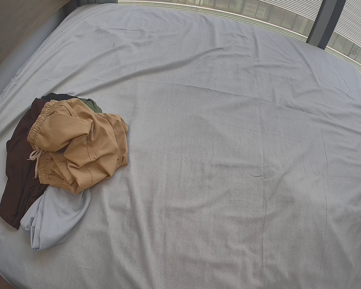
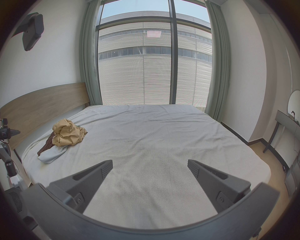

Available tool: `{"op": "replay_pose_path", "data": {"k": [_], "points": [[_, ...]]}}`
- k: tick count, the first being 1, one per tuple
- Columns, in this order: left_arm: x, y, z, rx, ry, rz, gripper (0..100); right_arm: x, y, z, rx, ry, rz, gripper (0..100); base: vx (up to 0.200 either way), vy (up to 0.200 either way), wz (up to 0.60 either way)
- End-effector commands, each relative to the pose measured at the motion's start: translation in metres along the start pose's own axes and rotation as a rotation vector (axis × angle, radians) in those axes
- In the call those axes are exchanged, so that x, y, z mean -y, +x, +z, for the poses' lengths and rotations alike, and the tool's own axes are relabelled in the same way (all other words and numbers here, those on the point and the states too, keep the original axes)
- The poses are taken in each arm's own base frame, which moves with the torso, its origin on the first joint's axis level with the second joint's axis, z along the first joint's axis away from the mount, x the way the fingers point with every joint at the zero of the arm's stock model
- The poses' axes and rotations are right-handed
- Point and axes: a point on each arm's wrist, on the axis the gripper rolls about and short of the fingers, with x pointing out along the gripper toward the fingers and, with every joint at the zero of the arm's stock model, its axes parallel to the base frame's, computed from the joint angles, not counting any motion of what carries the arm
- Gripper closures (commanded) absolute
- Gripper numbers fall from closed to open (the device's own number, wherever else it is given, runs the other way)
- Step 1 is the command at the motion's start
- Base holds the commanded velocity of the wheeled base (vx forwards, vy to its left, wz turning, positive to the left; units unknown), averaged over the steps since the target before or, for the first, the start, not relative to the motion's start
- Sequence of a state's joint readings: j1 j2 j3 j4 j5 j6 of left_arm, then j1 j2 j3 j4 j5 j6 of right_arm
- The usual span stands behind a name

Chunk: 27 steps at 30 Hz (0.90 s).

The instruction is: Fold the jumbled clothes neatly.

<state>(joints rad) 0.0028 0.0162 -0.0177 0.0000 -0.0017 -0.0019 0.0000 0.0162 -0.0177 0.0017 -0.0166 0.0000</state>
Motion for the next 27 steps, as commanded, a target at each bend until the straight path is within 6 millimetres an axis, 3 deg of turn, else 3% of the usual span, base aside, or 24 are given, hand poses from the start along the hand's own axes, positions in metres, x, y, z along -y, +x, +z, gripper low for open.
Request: {"op": "replay_pose_path", "data": {"k": [1, 8, 12, 19, 27], "points": [[0.0, 0.0, -0.005, -0.006, -0.001, 0.0, 0, 0.0, 0.0, -0.005, -0.001, 0.0, 0.001, 0, 0.0, 0.0, 0.0], [0.0, -0.001, 0.0, 0.028, 0.0, 0.0, 0, 0.0, 0.0, -0.005, -0.001, 0.0, 0.001, 0, 0.0, 0.0, 0.0], [0.0, -0.009, 0.048, 0.133, 0.001, -0.01, 0, 0.0, 0.0, -0.005, -0.003, 0.0, 0.001, 0, 0.0, 0.0, 0.0], [0.0, 0.003, 0.059, 0.076, -0.009, -0.054, 0, 0.0, 0.0, -0.005, -0.001, 0.002, 0.0, 0, 0.0, 0.0, 0.0], [0.003, 0.038, 0.114, 0.061, -0.267, -0.181, 0, 0.0, 0.0, -0.005, -0.003, 0.001, 0.0, 0, 0.0, 0.0, 0.0]]}}
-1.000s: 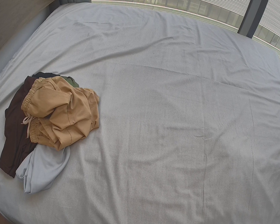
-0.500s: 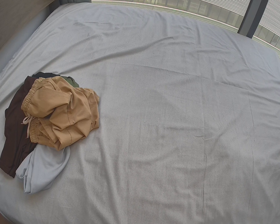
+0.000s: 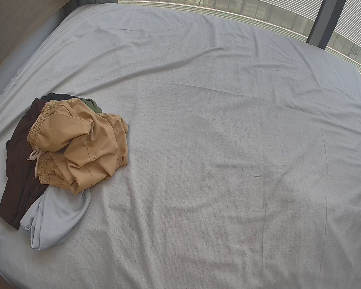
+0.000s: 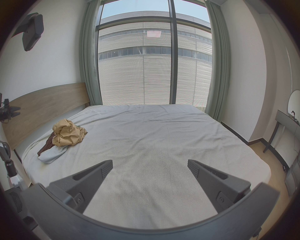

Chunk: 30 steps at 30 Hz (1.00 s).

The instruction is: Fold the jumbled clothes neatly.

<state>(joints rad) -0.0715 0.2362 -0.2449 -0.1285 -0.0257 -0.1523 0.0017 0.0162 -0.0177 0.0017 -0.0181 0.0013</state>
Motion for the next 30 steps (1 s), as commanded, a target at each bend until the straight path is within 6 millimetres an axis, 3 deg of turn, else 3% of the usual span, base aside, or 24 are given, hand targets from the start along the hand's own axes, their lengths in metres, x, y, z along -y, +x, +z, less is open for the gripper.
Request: {"op": "replay_pose_path", "data": {"k": [1, 5, 8, 10, 17, 23, 30], "points": [[0.006, 0.043, 0.034, -0.073, -0.144, -0.063, 0, 0.0, 0.0, -0.005, -0.001, 0.0, 0.0, 0, 0.0, 0.0, 0.0], [0.01, 0.076, 0.05, -0.106, -0.196, -0.061, 0, 0.0, 0.0, -0.005, -0.001, 0.0, 0.0, 0, 0.0, 0.0, 0.0], [0.012, 0.094, 0.052, -0.122, -0.224, -0.067, 0, 0.0, 0.0, -0.005, -0.001, 0.0, 0.0, 0, 0.0, 0.0, 0.0], [0.013, 0.117, 0.053, -0.117, -0.243, -0.082, 0, 0.0, 0.0, -0.005, -0.001, 0.0, 0.0, 0, 0.0, 0.0, 0.0], [0.013, 0.151, 0.047, -0.144, -0.244, -0.089, 0, 0.0, 0.0, -0.005, -0.001, 0.0, 0.0, 0, 0.0, 0.0, 0.0], [0.015, 0.167, 0.053, -0.171, -0.249, -0.145, 0, 0.0, 0.0, -0.005, -0.001, -0.001, 0.0, 0, 0.0, 0.0, 0.0], [-0.003, 0.194, 0.055, -0.212, -0.245, -0.161, 0, 0.0, 0.0, -0.005, -0.001, -0.001, 0.0, 0, 0.0, 0.0, 0.0]]}}
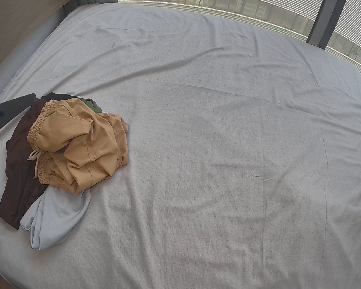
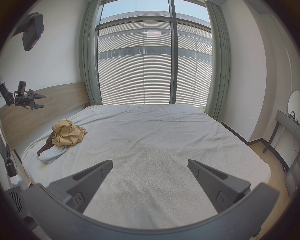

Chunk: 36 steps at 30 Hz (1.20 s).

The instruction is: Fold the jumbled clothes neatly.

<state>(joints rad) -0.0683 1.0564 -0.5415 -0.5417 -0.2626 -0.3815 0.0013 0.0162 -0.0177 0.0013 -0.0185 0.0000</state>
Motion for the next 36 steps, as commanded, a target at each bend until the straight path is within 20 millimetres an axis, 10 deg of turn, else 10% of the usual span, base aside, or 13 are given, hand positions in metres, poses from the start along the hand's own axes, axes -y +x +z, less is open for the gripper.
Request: {"op": "replay_pose_path", "data": {"k": [1, 36], "points": [[-0.017, 0.023, 0.004, -0.038, -0.009, 0.041, 0, 0.0, 0.0, -0.005, -0.002, 0.0, -0.001, 0, 0.0, 0.0, 0.0], [-0.116, 0.062, 0.016, -0.144, -0.152, 0.104, 0, 0.0, 0.0, -0.005, -0.002, 0.003, 0.0, 0, 0.0, 0.0, 0.0]]}}
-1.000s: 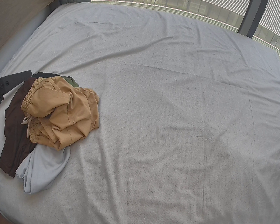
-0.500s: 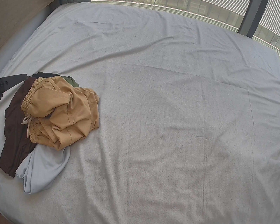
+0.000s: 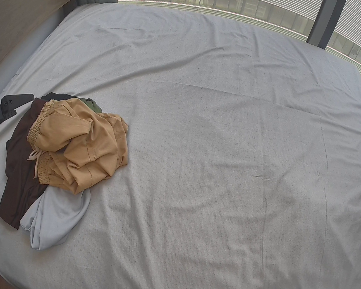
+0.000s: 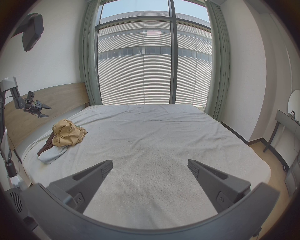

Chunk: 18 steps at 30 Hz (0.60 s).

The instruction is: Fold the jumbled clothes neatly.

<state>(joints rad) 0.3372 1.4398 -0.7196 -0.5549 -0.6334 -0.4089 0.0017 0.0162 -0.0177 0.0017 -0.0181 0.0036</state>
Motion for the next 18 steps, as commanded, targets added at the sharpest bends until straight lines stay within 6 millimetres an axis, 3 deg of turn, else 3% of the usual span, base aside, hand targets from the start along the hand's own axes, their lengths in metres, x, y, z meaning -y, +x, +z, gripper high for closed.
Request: {"op": "replay_pose_path", "data": {"k": [1, 18], "points": [[-0.012, 0.011, 0.0, -0.012, -0.021, 0.014, 0, 0.0, 0.0, -0.005, -0.001, -0.001, 0.0, 0, 0.0, 0.0, 0.0], [-0.038, 0.04, -0.004, -0.037, -0.031, -0.036, 0, 0.0, 0.0, -0.005, -0.001, -0.001, 0.0, 0, 0.0, 0.0, 0.0]]}}
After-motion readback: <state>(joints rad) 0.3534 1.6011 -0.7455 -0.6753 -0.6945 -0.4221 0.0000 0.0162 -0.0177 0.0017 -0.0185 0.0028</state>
